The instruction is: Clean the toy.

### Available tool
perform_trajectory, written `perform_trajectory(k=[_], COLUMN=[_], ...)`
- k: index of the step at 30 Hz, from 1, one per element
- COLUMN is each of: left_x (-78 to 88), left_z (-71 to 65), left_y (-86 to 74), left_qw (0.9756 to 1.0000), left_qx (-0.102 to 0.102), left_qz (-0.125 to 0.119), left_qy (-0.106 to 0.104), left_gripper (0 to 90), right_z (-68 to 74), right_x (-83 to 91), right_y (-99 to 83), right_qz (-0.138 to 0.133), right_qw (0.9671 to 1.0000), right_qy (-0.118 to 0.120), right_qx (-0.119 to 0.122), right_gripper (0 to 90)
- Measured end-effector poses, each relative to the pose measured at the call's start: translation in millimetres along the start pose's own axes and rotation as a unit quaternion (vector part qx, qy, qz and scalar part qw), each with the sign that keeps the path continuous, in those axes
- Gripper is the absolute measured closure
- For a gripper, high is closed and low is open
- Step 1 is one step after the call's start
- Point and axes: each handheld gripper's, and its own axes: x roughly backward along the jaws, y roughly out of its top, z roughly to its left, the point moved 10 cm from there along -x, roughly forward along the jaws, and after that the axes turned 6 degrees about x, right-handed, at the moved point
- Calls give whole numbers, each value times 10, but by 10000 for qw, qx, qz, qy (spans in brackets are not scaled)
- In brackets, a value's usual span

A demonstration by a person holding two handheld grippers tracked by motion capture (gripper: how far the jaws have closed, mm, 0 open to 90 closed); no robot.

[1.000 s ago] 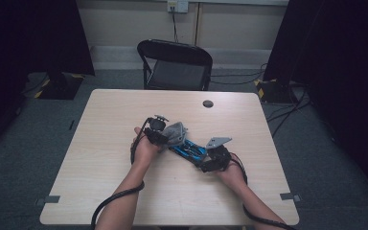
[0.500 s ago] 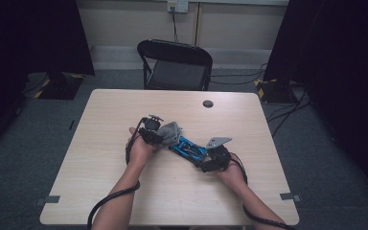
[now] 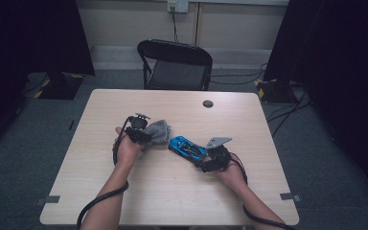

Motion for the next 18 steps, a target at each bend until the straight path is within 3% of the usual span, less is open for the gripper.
perform_trajectory(k=[7,18], left_x=[198,372], left_z=[-102,-461], left_y=[56,113], left_qw=[9995,9962], left_qx=[-161,-569], left_qz=[-192,-313], left_qy=[-174,-578], left_gripper=[736,736], right_z=[0,0], right_x=[0,0], right_y=[0,0], right_qz=[-1,0], right_qw=[10000,10000], right_qy=[-1,-1], right_qx=[3,4], right_gripper=[242,242])
